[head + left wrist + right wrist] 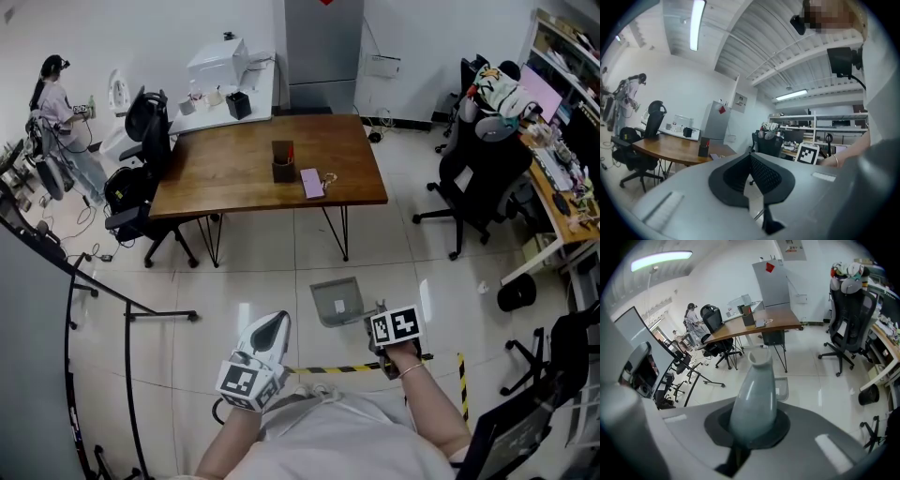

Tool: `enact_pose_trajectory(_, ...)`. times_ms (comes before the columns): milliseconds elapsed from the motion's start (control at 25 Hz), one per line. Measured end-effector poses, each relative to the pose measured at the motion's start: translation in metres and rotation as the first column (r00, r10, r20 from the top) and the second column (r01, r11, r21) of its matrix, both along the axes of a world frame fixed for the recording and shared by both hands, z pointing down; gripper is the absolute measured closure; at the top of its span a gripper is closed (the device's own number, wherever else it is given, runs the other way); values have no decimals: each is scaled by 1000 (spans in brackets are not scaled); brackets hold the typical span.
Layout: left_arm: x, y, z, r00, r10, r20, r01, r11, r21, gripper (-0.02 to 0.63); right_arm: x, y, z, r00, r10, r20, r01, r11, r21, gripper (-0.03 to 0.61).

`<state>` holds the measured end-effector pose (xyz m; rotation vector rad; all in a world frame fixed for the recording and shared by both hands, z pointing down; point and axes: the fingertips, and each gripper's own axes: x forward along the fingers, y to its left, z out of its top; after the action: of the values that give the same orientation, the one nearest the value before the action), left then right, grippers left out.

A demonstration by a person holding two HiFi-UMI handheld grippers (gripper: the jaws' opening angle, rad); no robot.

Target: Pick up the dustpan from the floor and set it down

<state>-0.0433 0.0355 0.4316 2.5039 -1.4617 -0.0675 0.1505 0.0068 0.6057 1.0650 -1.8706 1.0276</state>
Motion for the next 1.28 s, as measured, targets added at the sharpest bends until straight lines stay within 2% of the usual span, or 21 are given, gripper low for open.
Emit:
enact_pose_trajectory(80,-3,0,-3,1000,-10,-17,11,1000,9,598,1,2,1,1000,-1,-3,1,1000,5,577)
enact_pose_trajectory(320,-13,-5,-14,999,-40,-4,40,999,6,598,2,2,3,1000,14,5,-14,1000,-3,577)
enact_pose_trajectory(800,-24,-24,5,998,-49,42,49,999,5,598,-10,-11,15,999,-6,34,6,1000,-9,577)
enact_pose_trajectory(1000,-34,-46,3,998,-46,46,47,999,-5,598,-25,-29,23,999,-12,41,14,999,-46,577)
enact_pose_trajectory(1280,-63,-111,20,1000,3,11,-2,999,-35,598,-49,-85,34,998,45,41,-42,995,-90,577)
